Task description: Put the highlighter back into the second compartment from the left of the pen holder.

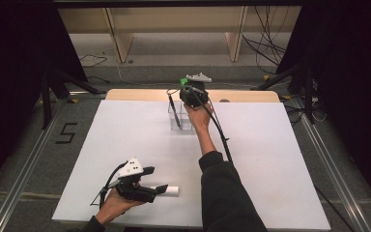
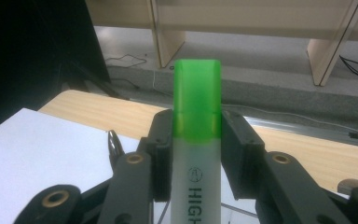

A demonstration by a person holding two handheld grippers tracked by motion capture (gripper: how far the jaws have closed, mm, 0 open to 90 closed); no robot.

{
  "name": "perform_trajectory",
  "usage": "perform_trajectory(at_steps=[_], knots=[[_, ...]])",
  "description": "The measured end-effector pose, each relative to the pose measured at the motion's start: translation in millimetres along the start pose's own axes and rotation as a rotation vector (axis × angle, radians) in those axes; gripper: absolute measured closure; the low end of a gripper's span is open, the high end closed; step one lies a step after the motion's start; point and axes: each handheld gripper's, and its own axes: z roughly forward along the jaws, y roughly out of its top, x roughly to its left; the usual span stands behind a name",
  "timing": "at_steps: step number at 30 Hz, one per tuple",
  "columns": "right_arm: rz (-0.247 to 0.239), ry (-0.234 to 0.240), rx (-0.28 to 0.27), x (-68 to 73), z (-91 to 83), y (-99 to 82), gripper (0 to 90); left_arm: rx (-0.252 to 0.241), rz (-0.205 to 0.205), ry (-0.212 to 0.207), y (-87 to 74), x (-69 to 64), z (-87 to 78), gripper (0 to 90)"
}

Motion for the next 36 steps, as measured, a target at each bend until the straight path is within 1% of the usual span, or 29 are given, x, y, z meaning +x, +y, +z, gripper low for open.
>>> perform_trajectory(at_steps=[11, 16, 17, 23, 36], knots=[[-0.003, -0.003, 0.016, 3.4, 6.4, -6.0, 67.3, 0.0, 0.002, 0.001, -0.2, -0.3, 0.0, 15.5], [0.0, 0.002, 0.021, 4.2, 7.1, -8.0, 67.2, -0.001, 0.001, 0.0, -0.2, -0.3, 0.2, 15.5], [0.002, 0.003, 0.02, 4.6, 7.2, -8.1, 67.2, 0.003, 0.006, -0.001, -0.3, -0.2, 0.1, 15.5], [-0.005, 0.005, 0.024, 6.8, 8.5, -10.3, 67.2, 0.004, 0.007, -0.001, -0.3, -0.2, 0.2, 15.5], [-0.009, 0.004, 0.034, 5.5, 10.7, -14.7, 67.1, 0.003, 0.01, 0.0, 0.2, -0.6, 0.0, 15.5]])
